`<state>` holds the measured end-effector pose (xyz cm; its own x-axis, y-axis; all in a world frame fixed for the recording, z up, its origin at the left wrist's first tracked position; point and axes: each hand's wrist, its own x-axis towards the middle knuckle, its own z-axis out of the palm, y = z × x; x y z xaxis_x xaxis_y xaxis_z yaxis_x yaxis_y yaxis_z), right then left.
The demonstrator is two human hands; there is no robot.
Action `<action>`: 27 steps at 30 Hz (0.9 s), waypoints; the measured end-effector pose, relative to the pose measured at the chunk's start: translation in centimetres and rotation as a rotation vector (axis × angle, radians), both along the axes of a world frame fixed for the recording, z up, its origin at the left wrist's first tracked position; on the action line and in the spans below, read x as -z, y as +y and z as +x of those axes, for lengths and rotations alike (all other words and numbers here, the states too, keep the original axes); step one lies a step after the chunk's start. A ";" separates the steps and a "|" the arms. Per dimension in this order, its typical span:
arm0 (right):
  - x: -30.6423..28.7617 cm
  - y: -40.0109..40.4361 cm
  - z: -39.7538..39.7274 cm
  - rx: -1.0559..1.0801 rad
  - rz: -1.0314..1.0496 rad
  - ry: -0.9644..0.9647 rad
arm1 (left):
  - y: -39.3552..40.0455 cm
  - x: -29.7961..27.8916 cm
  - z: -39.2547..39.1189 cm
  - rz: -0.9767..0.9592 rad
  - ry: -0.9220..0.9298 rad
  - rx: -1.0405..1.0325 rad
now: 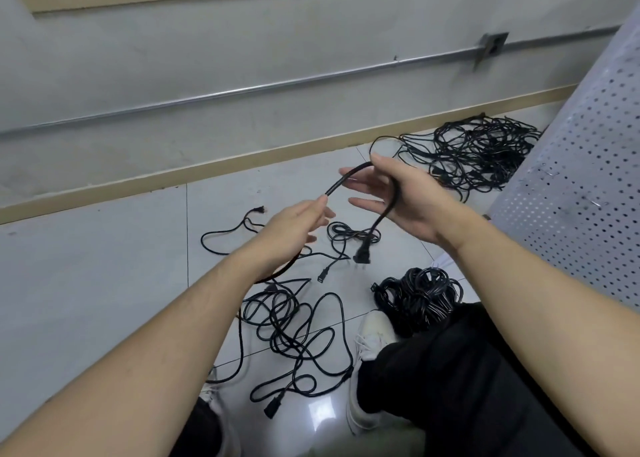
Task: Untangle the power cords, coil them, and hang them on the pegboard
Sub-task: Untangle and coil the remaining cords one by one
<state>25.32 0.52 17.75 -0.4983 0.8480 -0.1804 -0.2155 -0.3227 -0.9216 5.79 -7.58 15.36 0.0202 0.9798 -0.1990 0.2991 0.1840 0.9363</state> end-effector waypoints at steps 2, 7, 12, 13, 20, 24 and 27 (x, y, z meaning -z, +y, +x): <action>-0.4 -0.5 -1.5 0.104 -0.072 0.088 | 0.2 -0.1 0.7 0.032 -0.035 -0.013; -0.2 -1.3 -4.7 0.391 -0.236 0.215 | -0.3 0.3 1.9 -0.022 -0.182 0.092; 0.5 -0.7 -6.3 0.413 -0.210 0.147 | -1.5 -0.3 2.5 -0.257 -0.432 0.078; 0.6 -0.6 -6.3 0.419 -0.193 0.129 | -1.7 -0.5 2.6 -0.276 -0.443 0.072; 0.8 -0.6 -6.4 0.456 -0.055 -0.047 | -1.9 0.2 2.9 -0.297 -0.479 -0.024; 0.8 -0.4 -6.5 0.368 -0.138 0.069 | -1.8 -0.3 2.3 -0.399 -0.393 0.111; 1.2 -0.1 -6.3 0.337 -0.159 0.059 | -1.9 -0.8 2.1 -0.413 -0.307 0.133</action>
